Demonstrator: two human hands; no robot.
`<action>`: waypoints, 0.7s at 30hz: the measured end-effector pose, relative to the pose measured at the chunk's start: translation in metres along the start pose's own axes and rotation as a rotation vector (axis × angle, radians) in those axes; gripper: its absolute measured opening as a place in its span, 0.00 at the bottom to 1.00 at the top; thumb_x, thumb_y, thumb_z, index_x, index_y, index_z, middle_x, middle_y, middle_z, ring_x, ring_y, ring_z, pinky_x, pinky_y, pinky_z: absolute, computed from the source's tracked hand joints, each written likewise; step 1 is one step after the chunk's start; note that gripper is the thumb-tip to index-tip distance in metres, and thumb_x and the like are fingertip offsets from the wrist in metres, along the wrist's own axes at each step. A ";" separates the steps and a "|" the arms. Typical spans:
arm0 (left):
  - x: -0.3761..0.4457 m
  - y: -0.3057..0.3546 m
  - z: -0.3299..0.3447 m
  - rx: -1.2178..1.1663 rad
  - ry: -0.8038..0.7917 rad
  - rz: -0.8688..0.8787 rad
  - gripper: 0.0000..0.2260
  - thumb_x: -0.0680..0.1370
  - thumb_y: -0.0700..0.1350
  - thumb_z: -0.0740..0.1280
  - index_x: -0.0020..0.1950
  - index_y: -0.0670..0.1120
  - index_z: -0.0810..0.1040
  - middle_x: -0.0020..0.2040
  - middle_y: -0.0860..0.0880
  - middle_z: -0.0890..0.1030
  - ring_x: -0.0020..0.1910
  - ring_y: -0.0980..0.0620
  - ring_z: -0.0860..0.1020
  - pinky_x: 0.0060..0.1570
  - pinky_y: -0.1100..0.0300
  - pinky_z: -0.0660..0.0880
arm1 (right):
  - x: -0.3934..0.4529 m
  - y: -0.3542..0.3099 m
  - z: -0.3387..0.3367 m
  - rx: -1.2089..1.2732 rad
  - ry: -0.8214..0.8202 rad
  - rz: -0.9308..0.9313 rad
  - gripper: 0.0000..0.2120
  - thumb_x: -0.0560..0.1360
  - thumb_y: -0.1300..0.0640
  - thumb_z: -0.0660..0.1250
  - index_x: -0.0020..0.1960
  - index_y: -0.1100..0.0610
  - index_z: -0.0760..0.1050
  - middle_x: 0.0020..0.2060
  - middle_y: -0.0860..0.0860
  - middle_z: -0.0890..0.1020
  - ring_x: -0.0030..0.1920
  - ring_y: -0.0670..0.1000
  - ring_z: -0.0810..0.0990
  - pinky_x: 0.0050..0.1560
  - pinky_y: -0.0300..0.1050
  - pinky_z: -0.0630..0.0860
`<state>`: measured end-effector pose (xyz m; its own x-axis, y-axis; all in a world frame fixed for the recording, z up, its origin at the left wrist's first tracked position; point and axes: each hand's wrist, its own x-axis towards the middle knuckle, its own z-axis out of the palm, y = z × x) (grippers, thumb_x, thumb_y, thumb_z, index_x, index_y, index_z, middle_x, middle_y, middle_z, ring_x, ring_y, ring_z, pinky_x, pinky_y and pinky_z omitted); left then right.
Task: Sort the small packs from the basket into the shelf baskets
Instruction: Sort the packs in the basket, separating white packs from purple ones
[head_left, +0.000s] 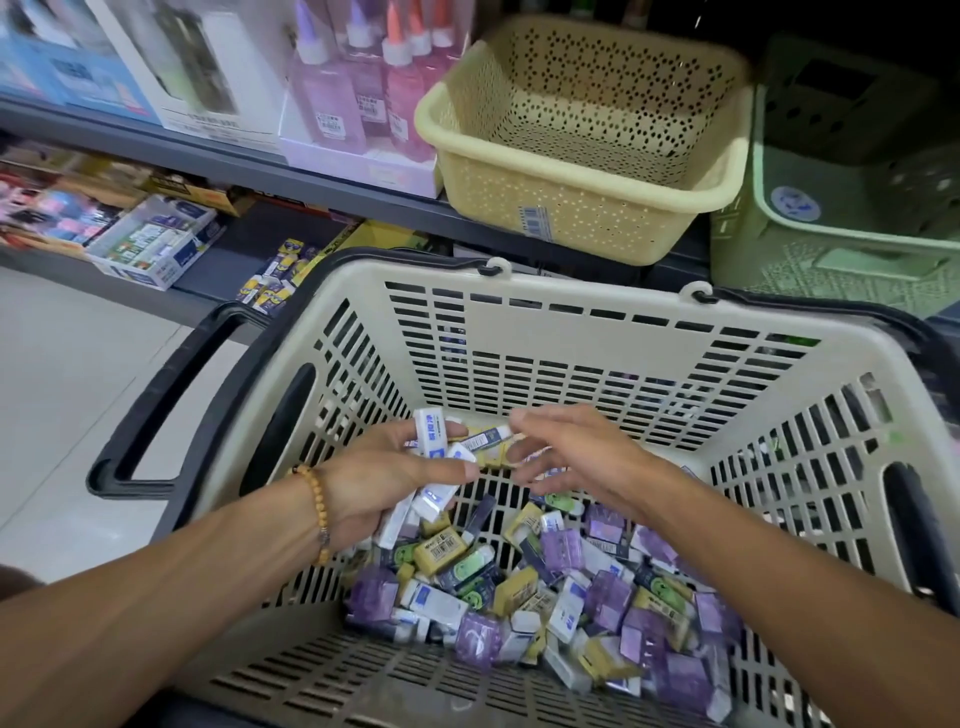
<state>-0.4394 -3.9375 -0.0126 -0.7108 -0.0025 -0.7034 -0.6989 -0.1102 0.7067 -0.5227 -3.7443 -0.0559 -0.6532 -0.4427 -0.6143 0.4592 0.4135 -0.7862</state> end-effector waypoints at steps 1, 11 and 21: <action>-0.001 0.000 -0.001 0.002 0.007 0.009 0.18 0.69 0.35 0.74 0.57 0.45 0.80 0.36 0.49 0.84 0.31 0.55 0.80 0.29 0.62 0.75 | -0.001 -0.004 0.008 0.032 -0.087 -0.016 0.12 0.76 0.50 0.70 0.56 0.55 0.80 0.44 0.53 0.86 0.42 0.51 0.86 0.41 0.41 0.81; -0.020 -0.009 -0.025 -0.086 0.129 -0.074 0.16 0.71 0.34 0.73 0.58 0.42 0.80 0.46 0.38 0.85 0.34 0.46 0.82 0.27 0.60 0.77 | 0.040 0.002 0.018 -0.223 0.002 -0.021 0.09 0.78 0.57 0.68 0.44 0.61 0.80 0.37 0.56 0.83 0.33 0.47 0.81 0.36 0.38 0.78; -0.018 -0.011 -0.039 -0.023 0.198 -0.025 0.16 0.69 0.36 0.74 0.56 0.42 0.80 0.48 0.40 0.85 0.45 0.43 0.84 0.39 0.57 0.81 | 0.098 -0.012 0.078 0.015 -0.102 0.058 0.07 0.78 0.67 0.65 0.56 0.64 0.77 0.46 0.62 0.83 0.40 0.53 0.86 0.40 0.40 0.83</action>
<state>-0.4160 -3.9751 -0.0103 -0.6622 -0.1950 -0.7235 -0.7125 -0.1352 0.6885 -0.5450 -3.8549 -0.1119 -0.5611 -0.4972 -0.6617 0.5036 0.4293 -0.7497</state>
